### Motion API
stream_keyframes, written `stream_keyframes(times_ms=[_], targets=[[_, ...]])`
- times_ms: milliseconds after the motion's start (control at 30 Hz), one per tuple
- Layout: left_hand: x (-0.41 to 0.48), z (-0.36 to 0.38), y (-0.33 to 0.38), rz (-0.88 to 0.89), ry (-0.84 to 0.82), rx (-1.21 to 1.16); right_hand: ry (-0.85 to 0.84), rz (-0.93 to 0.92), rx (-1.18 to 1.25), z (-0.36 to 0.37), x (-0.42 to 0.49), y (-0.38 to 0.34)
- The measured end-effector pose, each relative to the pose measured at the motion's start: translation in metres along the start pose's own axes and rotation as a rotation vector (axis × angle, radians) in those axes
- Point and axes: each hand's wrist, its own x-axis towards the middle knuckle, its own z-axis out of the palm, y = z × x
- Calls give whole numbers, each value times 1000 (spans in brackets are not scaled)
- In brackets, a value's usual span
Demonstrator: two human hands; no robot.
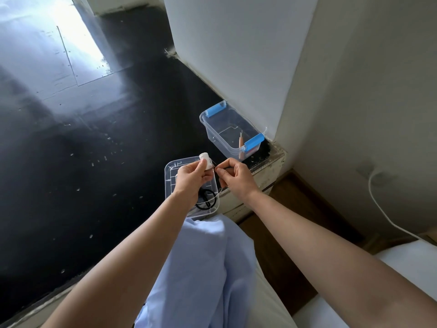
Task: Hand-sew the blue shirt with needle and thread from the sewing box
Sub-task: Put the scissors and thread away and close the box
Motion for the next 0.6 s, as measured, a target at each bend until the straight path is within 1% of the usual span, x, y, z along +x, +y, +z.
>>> stream_keyframes(times_ms=[100,200,300,400,467,600], targets=[[-7,4,3,34,6,100,14,-7,19,1,-5,-1],[-13,8,11,43,-9,113,8,1,50,-2,-7,-5],[-17,10,16,110,-36,168,-43,8,79,-7,-8,-12],[-21,11,20,161,-1,192,-137,51,85,-13,-11,-18],[-24,10,23,160,31,172,-179,71,81,-18,-14,-20],[-32,12,26,142,-12,192,-210,44,57,-18,-17,-24]])
